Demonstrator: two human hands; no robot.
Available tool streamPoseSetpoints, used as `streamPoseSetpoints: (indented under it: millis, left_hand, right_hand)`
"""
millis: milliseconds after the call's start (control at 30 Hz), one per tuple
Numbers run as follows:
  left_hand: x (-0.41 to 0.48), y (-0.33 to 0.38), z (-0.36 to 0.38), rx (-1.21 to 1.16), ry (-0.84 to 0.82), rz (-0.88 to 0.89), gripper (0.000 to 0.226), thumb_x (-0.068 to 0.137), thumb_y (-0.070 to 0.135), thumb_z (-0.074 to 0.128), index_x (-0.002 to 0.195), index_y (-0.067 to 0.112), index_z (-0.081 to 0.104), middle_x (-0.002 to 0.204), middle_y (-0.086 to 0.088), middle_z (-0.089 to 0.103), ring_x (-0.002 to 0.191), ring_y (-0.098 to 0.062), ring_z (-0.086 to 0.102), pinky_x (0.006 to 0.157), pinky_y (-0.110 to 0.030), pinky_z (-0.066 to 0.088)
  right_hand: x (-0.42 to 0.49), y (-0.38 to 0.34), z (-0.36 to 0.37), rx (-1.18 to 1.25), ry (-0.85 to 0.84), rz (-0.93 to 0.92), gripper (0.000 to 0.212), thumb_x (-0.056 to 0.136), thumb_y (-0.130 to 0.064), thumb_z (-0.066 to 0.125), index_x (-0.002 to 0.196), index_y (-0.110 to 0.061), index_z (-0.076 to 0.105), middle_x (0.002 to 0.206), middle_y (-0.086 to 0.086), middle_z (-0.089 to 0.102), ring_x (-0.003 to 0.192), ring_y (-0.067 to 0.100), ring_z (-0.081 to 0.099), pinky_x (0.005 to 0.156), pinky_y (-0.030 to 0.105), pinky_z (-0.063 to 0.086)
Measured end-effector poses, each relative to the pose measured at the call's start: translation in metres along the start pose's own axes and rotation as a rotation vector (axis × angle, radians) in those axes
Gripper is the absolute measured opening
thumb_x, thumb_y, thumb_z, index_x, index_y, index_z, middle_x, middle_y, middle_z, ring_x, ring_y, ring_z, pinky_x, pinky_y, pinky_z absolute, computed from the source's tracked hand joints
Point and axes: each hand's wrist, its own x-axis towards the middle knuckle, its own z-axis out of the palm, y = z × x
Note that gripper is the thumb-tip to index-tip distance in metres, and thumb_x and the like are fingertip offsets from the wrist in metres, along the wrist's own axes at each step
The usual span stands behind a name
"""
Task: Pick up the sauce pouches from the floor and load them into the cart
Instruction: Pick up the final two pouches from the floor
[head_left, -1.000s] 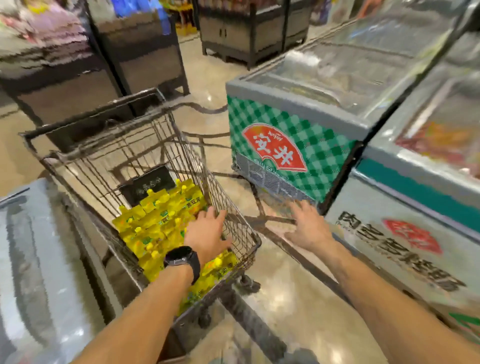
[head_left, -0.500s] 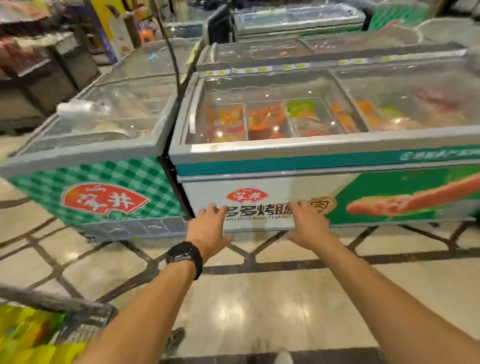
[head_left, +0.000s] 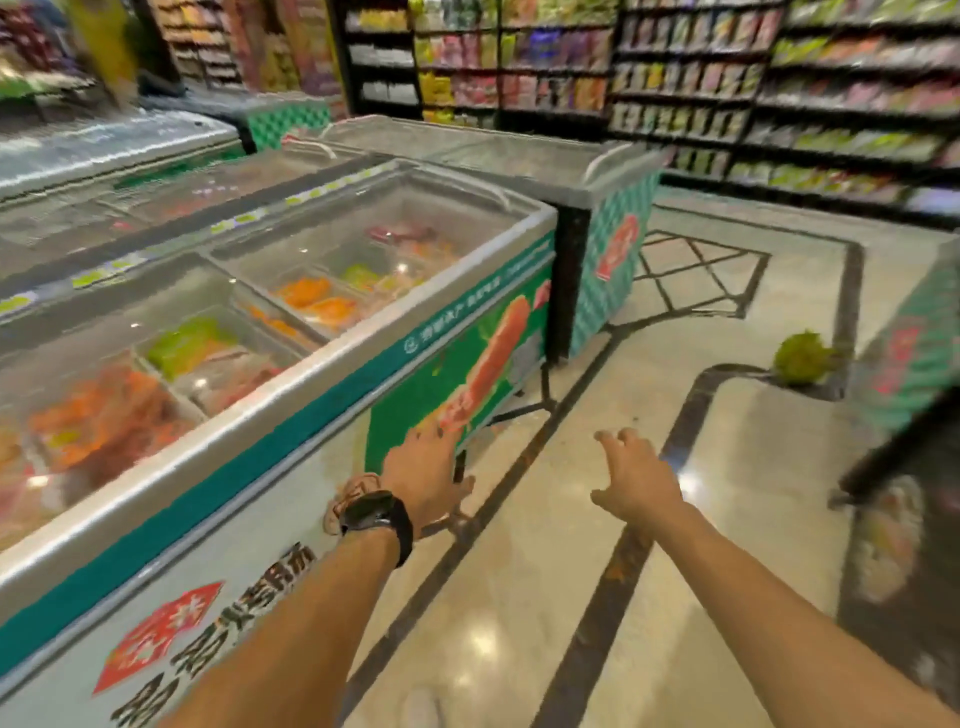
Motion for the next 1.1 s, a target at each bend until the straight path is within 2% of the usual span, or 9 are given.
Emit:
streamPoseSetpoints:
  millis: [200, 300, 400, 567, 767, 967, 1100]
  left_hand:
    - [0.102, 0.041, 0.000, 0.109, -0.022, 0.352, 0.068, 0.088, 0.054, 0.060, 0.146, 0.027, 0.035, 0.138, -0.006, 0.046, 0.125, -0.030, 0.049, 0.099, -0.045, 0.048]
    - [0.149, 0.056, 0.002, 0.054, -0.038, 0.454, 0.071, 0.089, 0.054, 0.059, 0.148, 0.029, 0.030, 0.138, -0.006, 0.045, 0.121, -0.029, 0.051, 0.095, -0.044, 0.050]
    - [0.195, 0.069, 0.003, 0.021, -0.052, 0.550, 0.072, 0.089, 0.053, 0.059, 0.150, 0.030, 0.026, 0.141, -0.006, 0.042, 0.123, -0.029, 0.050, 0.095, -0.044, 0.051]
    - [0.263, 0.089, -0.003, 0.079, -0.070, 0.632, 0.072, 0.091, 0.054, 0.057, 0.151, 0.030, 0.025, 0.140, -0.005, 0.044, 0.122, -0.029, 0.052, 0.091, -0.042, 0.050]
    - [0.348, 0.118, -0.008, 0.106, -0.121, 0.650, 0.071, 0.092, 0.054, 0.056, 0.151, 0.030, 0.025, 0.139, -0.005, 0.046, 0.122, -0.029, 0.052, 0.093, -0.042, 0.051]
    - [0.458, 0.198, -0.024, 0.139, -0.089, 0.636, 0.070, 0.092, 0.052, 0.058, 0.150, 0.029, 0.026, 0.137, -0.006, 0.046, 0.118, -0.028, 0.054, 0.091, -0.041, 0.053]
    - [0.514, 0.265, -0.025, 0.156, -0.103, 0.617, 0.070, 0.091, 0.055, 0.058, 0.149, 0.029, 0.027, 0.138, -0.006, 0.046, 0.120, -0.029, 0.054, 0.093, -0.041, 0.051]
  right_hand:
    - [0.036, 0.039, -0.011, 0.071, 0.057, 0.249, 0.079, 0.080, -0.039, 0.069, 0.147, -0.025, 0.030, 0.142, 0.007, 0.038, 0.125, 0.030, 0.046, 0.090, 0.041, 0.049]
    - [0.058, 0.044, -0.011, 0.169, 0.066, 0.375, 0.078, 0.079, -0.045, 0.070, 0.145, -0.025, 0.033, 0.143, 0.006, 0.039, 0.125, 0.027, 0.047, 0.093, 0.040, 0.051]
    - [0.081, 0.047, -0.021, 0.187, 0.136, 0.448, 0.073, 0.081, -0.042, 0.069, 0.143, -0.025, 0.034, 0.141, 0.005, 0.042, 0.124, 0.026, 0.048, 0.094, 0.039, 0.050]
    - [0.106, 0.069, -0.033, 0.212, 0.204, 0.565, 0.082, 0.080, -0.038, 0.072, 0.148, -0.026, 0.027, 0.146, 0.003, 0.038, 0.129, 0.026, 0.045, 0.097, 0.038, 0.049]
    - [0.150, 0.134, -0.041, 0.251, 0.179, 0.712, 0.085, 0.078, -0.038, 0.073, 0.148, -0.027, 0.026, 0.149, 0.002, 0.038, 0.130, 0.024, 0.046, 0.101, 0.037, 0.049]
    - [0.236, 0.232, -0.085, 0.218, 0.166, 0.688, 0.087, 0.080, -0.039, 0.070, 0.152, -0.024, 0.023, 0.141, 0.005, 0.041, 0.126, 0.026, 0.047, 0.098, 0.036, 0.047]
    - [0.287, 0.289, -0.117, 0.285, 0.180, 0.684, 0.087, 0.080, -0.037, 0.071, 0.151, -0.024, 0.024, 0.143, 0.005, 0.040, 0.128, 0.026, 0.045, 0.096, 0.037, 0.048]
